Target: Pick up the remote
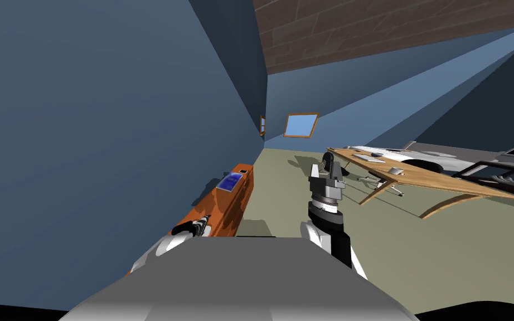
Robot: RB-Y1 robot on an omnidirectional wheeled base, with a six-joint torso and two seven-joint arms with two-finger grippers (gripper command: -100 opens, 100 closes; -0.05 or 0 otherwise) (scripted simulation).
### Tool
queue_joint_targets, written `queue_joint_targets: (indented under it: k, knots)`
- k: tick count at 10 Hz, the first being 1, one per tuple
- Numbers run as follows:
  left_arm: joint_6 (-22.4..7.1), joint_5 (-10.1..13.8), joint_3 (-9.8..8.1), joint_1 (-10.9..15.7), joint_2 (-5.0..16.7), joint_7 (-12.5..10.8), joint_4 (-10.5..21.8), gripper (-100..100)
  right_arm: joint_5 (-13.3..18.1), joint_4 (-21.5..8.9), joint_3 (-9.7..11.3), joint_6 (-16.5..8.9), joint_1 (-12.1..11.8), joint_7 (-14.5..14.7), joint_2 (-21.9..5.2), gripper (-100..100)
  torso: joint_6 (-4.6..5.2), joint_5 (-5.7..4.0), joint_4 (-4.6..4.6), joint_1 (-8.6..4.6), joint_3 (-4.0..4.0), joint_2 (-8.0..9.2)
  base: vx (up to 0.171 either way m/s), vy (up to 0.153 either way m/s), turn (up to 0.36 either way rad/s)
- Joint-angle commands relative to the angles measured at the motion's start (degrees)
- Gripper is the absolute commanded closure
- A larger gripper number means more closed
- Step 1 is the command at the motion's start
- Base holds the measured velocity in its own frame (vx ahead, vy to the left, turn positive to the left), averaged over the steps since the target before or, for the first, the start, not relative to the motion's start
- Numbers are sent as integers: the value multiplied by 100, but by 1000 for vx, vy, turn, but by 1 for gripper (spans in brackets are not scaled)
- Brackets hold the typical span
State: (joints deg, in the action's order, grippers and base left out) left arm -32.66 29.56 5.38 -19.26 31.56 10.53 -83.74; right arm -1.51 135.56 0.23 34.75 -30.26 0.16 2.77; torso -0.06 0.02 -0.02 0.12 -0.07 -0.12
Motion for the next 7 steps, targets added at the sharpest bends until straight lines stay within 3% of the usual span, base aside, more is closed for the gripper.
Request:
queue_joint_targets:
  k: [1, 7]
  knots:
    - [-284, 145, 58, -20, 131, 82, 286, -100, 0, 0, 0, 0, 0, 0, 0, 0, 0, 0, 0, 0, 0, 0, 32, 53, -335]
    - [-924, 432, 171, -45, 431, 233, 919, -100, 0, 0, -1, 0, -1, 0, 0, 0, -5, 0, -2, -1, -4, -6, 34, 46, -178]
